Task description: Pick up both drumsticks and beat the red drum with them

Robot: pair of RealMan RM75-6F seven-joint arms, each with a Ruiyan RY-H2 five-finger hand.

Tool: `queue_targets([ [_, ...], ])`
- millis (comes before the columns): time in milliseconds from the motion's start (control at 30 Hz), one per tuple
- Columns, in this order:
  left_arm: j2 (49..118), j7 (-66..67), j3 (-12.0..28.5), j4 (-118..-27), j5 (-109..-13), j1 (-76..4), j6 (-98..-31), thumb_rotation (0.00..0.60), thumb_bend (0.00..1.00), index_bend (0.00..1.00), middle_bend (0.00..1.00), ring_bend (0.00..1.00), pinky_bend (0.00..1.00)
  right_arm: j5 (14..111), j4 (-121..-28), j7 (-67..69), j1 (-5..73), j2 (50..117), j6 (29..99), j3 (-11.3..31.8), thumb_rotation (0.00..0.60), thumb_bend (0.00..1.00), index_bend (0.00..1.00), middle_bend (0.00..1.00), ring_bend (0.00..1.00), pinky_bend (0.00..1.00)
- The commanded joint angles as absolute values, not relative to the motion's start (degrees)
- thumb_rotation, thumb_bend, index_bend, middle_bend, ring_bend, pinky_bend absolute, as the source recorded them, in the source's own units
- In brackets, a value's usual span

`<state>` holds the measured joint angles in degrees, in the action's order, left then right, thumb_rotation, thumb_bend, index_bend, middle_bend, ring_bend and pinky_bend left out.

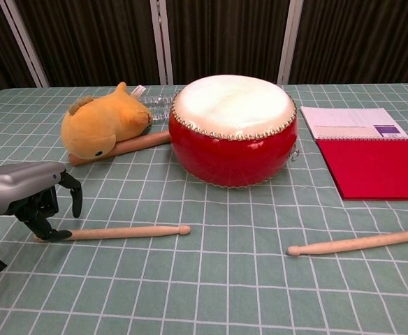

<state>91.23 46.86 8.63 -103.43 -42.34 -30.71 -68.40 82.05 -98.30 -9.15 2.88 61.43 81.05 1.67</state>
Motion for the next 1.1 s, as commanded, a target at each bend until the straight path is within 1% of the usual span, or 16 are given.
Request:
queue_targets([
  [33,92.24,47.22,8.25,-102.81,-41.69,-31.32,-68.74,0.6,0.25,0.48,1.0,1.0,1.0,82.05,-98.26,-9.13,2.88,61.44,81.05,1.67,0.6,0.29,0.0,0.0,0.0,0.0],
  [500,95.08,46.95,7.04,-99.03,-39.14,-32.5,-68.99,0.6,0.28,0.49,1.0,1.0,1.0,81.96,-98.28,-9.3,2.88,61.44,81.07,1.69,0.6,0.29,0.0,0.0,0.0,0.0],
  [567,95.28,46.94,6.81,-98.62,-38.84,-32.65,-68.92,0.6,0.3,0.5,1.0,1.0,1.0,81.87,-98.31,-9.41,2.88,61.45,81.06,1.71,0.6,0.29,0.0,0.0,0.0,0.0],
  [600,95.32,47.01,6.69,-98.46,-38.75,-32.72,-68.92,0.6,0.33,0.52,1.0,1.0,1.0,81.86,-98.34,-9.43,2.89,61.46,81.04,1.7,0.6,0.29,0.0,0.0,0.0,0.0],
  [667,95.39,46.98,6.46,-98.18,-38.58,-32.81,-68.94,0.6,0.41,0.57,1.0,1.0,1.0,81.84,-98.36,-9.53,2.9,61.47,81.02,1.69,0.6,0.29,0.0,0.0,0.0,0.0],
  [733,95.45,46.5,6.41,-98.05,-38.74,-32.82,-69.01,0.6,0.49,0.66,1.0,1.0,1.0,81.79,-98.35,-9.54,2.89,61.48,81.01,1.69,0.6,0.29,0.0,0.0,0.0,0.0],
  [800,95.38,45.85,6.36,-98.1,-39.21,-32.76,-69.25,0.6,0.53,0.71,1.0,1.0,1.0,81.72,-98.38,-9.58,2.88,61.48,81.0,1.7,0.6,0.29,0.0,0.0,0.0,0.0],
  [867,95.07,44.9,6.5,-98.61,-39.78,-32.63,-69.47,0.6,0.55,0.73,1.0,1.0,1.0,81.65,-98.43,-9.59,2.89,61.45,80.96,1.72,0.6,0.29,0.0,0.0,0.0,0.0],
  [967,93.76,42.9,6.99,-100.41,-41.8,-32.31,-70.18,0.6,0.56,0.74,1.0,1.0,1.0,81.6,-98.46,-9.55,2.89,61.39,80.88,1.68,0.6,0.29,0.0,0.0,0.0,0.0],
  [1100,90.15,39.59,7.1,-103.95,-47.42,-31.33,-72.01,0.6,0.56,0.74,1.0,1.0,1.0,81.54,-98.39,-9.58,2.88,61.37,80.81,1.63,0.6,0.29,0.0,0.0,0.0,0.0],
])
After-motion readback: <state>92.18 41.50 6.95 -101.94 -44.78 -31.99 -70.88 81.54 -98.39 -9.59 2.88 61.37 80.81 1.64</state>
